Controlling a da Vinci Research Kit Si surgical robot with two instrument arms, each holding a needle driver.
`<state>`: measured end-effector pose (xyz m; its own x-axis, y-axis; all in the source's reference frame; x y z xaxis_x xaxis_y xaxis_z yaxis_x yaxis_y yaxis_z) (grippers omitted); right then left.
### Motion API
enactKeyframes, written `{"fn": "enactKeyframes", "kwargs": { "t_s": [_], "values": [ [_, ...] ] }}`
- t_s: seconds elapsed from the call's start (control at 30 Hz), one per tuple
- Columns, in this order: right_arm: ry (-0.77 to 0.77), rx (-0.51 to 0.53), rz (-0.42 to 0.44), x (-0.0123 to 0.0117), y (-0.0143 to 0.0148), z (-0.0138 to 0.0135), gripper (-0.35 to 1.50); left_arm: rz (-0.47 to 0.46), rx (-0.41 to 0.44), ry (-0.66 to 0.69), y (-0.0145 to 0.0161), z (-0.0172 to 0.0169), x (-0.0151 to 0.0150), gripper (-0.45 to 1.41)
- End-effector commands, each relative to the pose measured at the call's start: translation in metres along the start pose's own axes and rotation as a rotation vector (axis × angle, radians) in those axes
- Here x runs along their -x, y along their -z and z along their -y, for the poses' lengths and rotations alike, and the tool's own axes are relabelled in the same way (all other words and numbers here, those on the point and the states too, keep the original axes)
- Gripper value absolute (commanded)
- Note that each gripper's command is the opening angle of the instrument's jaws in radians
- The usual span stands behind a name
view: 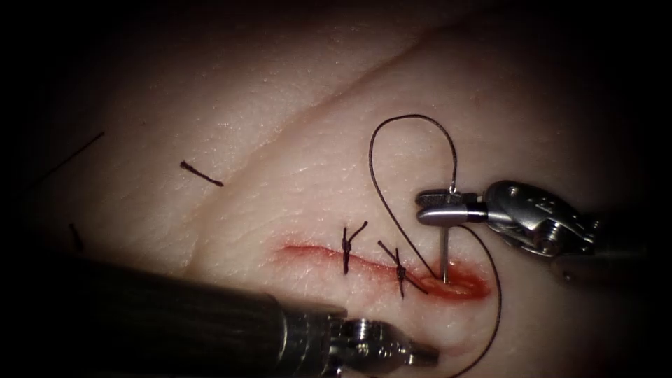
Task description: Wound Closure
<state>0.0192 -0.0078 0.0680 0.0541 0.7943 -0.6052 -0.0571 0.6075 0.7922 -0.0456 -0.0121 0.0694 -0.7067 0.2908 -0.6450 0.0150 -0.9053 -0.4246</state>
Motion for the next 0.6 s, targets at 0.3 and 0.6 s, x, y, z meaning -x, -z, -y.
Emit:
{"fn": "enactKeyframes", "kwargs": {
  "t_s": [0.3,0.6],
  "values": [
    [-0.193,0.039,-0.015,0.0006,-0.0005,0.0001,-0.35,0.0,-0.006,0.003,-0.0014,-0.0002,-0.0001,0.04],
    [-0.395,0.026,-0.019,0.0007,-0.0007,0.0009,-0.35,0.0,-0.009,0.009,-0.0021,-0.0001,-0.0002,0.04]
  ]
}}
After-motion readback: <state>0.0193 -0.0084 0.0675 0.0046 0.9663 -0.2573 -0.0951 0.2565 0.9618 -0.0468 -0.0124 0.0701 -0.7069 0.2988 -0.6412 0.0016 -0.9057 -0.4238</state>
